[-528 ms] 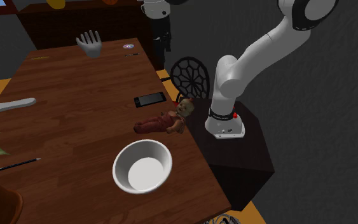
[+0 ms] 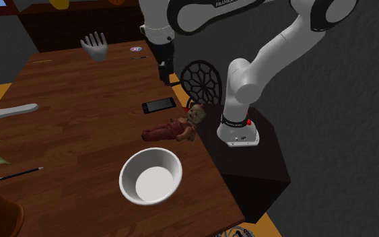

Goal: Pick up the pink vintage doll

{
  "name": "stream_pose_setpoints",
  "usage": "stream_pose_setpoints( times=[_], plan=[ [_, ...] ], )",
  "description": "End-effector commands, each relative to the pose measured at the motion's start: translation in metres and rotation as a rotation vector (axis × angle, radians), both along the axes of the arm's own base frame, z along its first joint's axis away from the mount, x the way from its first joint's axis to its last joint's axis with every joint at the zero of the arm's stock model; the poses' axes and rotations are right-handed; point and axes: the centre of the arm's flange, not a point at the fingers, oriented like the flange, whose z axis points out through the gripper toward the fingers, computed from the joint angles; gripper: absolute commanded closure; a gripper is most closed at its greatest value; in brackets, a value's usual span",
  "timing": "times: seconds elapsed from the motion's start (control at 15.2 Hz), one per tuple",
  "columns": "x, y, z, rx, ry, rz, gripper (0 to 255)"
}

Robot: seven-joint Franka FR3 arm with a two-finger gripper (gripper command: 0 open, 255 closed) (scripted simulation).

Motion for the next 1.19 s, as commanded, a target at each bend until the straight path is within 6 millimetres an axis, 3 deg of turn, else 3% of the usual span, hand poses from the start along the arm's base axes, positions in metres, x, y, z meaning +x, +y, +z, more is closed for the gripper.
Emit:
stream_pose_setpoints(
  times=[0.0, 0.86, 1.12],
  plan=[
    [0.002, 0.022, -0.018, -0.028, -0.013, 0.050, 0],
    [-0.012, 0.164, -0.150, -0.208, -0.084, 0.370, 0],
    [-0.014, 0.171, -0.174, -0.219, -0.088, 0.389, 0]
  ],
)
